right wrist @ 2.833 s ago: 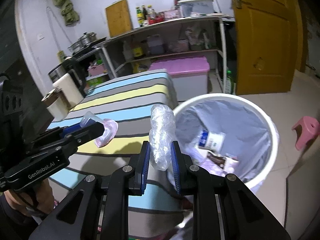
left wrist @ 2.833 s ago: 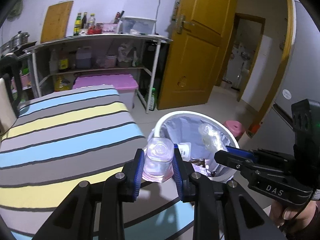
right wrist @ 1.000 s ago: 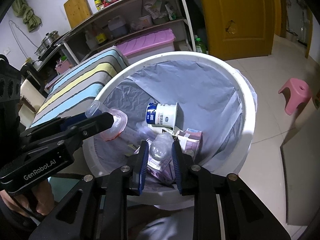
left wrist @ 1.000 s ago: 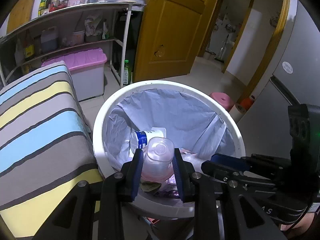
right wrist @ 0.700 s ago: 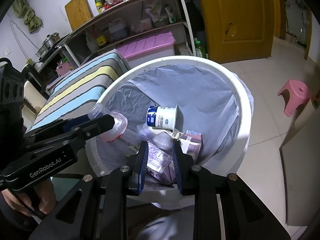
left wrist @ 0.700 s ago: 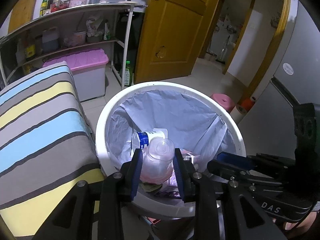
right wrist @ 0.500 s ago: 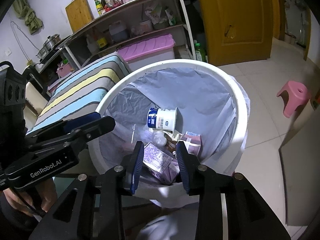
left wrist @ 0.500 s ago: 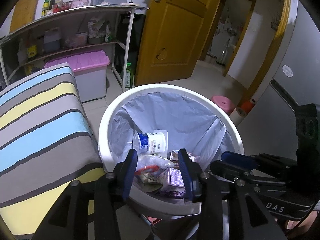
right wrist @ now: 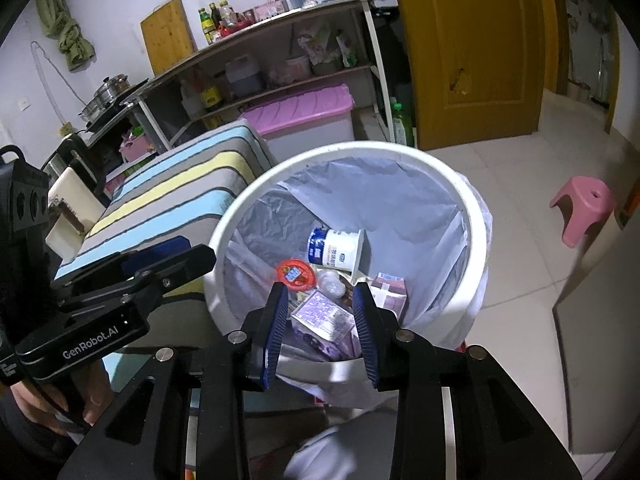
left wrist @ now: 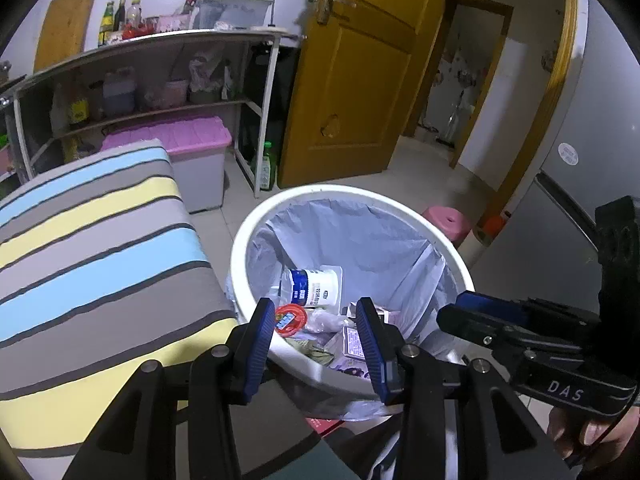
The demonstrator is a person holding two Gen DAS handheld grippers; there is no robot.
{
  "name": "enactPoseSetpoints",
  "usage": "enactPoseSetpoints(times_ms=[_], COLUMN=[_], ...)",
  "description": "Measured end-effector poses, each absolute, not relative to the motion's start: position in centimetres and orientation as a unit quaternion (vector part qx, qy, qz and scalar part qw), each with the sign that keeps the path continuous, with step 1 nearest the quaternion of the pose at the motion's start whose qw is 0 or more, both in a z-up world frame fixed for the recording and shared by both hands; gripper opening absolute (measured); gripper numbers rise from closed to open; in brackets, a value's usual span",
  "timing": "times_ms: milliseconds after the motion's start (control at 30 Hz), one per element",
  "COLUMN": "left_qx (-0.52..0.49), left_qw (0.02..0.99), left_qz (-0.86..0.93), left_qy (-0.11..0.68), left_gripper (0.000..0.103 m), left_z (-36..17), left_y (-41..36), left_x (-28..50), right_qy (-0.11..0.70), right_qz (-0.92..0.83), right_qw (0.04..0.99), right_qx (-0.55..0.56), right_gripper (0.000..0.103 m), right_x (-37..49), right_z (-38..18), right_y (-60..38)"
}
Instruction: Collect trash
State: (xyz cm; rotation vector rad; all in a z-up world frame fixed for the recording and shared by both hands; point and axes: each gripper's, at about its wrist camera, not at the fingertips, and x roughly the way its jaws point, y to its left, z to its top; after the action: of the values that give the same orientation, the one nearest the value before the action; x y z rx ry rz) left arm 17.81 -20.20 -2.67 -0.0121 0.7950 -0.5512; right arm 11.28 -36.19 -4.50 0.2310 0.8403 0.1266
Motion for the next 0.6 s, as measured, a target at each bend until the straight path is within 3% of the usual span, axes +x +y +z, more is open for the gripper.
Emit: enactPoseSetpoints(times_ms=[600], left_qx=[-0.008], left_qw=[0.917], left_qz=[-0.228], left_qy=[0.327], left_gripper=[0.042], left_z=[1.4], left_y=[-15.4], left_x=[11.5], right_qy=[0.357], right_qz=[0.097], right_qw=[0.926], right_qx=[0.073], right_gripper=[0.035], right_x=[6.6], right_z=[-0.3], right_y=[-31.6])
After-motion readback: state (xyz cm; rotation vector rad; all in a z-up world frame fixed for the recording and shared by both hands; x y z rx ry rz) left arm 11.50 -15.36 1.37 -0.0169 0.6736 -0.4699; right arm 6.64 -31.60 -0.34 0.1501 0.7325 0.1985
